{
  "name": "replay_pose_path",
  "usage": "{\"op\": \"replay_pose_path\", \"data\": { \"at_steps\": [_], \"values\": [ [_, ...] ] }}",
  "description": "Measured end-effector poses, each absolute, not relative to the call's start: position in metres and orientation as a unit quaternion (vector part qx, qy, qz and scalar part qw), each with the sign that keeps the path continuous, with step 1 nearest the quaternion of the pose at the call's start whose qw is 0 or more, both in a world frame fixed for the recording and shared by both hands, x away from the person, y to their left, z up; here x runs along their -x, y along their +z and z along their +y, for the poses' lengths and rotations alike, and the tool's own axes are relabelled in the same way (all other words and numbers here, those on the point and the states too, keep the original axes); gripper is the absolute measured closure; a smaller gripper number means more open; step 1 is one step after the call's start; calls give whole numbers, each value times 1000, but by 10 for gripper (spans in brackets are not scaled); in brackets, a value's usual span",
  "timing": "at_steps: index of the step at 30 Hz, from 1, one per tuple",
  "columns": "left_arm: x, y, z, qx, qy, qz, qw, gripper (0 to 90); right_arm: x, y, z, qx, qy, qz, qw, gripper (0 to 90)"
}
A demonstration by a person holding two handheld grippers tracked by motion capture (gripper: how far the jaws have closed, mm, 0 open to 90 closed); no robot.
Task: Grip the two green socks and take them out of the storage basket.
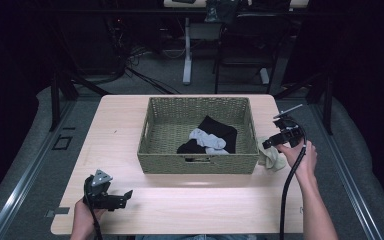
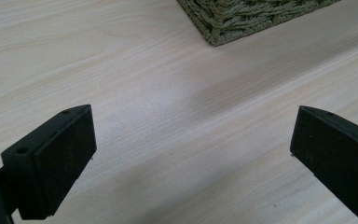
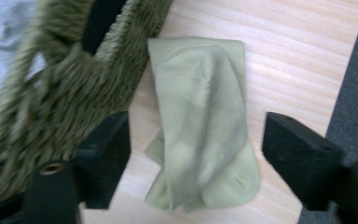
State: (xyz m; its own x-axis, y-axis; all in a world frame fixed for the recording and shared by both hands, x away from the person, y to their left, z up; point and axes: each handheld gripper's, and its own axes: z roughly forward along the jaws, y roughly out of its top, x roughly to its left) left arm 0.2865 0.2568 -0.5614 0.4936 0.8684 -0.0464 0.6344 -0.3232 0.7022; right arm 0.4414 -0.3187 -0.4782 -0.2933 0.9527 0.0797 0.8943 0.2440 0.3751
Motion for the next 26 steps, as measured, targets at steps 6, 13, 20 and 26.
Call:
{"op": "replay_pose_path", "data": {
  "at_steps": [6,13,20,26],
  "values": [
    [-286,-561,257,-795,172,473,339,3,-415,-469,-320,-577,195,787,99,136],
    [-287,-561,256,-795,173,472,339,3,-377,-471,-319,-564,216,789,118,98],
    [-287,-562,255,-794,173,472,341,2,-342,-497,-318,-553,217,795,126,27],
    [-287,-561,255,-796,171,470,339,2,-338,-511,-321,-560,204,794,119,14]
  ]
}}
